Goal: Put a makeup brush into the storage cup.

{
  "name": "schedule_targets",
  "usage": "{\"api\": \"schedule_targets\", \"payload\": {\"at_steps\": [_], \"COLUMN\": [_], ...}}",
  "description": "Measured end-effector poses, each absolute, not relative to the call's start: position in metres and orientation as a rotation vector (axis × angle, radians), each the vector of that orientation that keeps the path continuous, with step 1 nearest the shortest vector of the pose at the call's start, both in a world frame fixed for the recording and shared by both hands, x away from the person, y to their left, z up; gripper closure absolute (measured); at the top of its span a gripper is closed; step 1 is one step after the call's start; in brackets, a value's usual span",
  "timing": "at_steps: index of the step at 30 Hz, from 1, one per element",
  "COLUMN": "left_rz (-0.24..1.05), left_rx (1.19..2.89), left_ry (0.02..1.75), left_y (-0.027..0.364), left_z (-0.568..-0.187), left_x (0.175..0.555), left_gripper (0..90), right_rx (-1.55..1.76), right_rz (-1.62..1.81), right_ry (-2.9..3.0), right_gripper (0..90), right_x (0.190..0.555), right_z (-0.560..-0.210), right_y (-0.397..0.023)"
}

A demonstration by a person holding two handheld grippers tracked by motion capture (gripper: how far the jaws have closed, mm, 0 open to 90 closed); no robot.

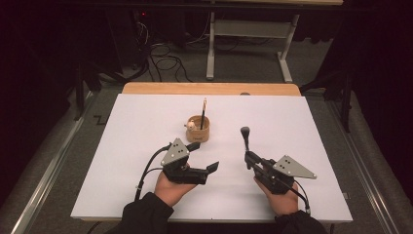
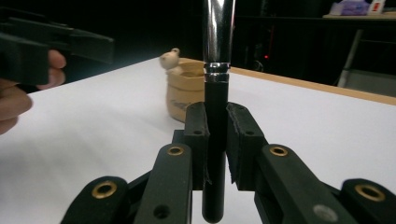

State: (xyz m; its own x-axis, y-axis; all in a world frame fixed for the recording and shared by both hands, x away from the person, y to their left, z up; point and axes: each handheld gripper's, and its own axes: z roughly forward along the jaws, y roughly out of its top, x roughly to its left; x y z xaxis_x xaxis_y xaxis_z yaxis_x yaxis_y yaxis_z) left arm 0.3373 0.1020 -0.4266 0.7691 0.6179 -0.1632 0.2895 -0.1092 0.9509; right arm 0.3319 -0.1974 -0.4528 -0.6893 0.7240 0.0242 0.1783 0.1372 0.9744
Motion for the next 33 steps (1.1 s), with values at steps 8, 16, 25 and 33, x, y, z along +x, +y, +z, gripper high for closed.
{"api": "schedule_targets", "payload": {"at_steps": [8, 16, 25, 33], "left_rz": [0.304, 0.297, 0.298, 0.274], "left_rx": [1.700, 1.694, 1.688, 1.681], "left_ry": [0.713, 0.716, 0.731, 0.730], "left_y": [0.099, 0.099, 0.099, 0.097], "left_z": [-0.425, -0.425, -0.425, -0.425], "left_x": [0.336, 0.335, 0.338, 0.337], "left_gripper": [13.3, 14.1, 14.3, 15.3], "right_rx": [0.821, 0.811, 0.770, 0.750], "right_rz": [1.612, 1.633, 1.645, 1.639], "right_ry": [1.986, 2.002, 2.015, 2.027], "right_gripper": [81.3, 81.2, 81.2, 81.2], "right_x": [0.326, 0.324, 0.336, 0.335], "right_z": [-0.455, -0.457, -0.454, -0.454], "right_y": [-0.177, -0.163, -0.150, -0.148]}}
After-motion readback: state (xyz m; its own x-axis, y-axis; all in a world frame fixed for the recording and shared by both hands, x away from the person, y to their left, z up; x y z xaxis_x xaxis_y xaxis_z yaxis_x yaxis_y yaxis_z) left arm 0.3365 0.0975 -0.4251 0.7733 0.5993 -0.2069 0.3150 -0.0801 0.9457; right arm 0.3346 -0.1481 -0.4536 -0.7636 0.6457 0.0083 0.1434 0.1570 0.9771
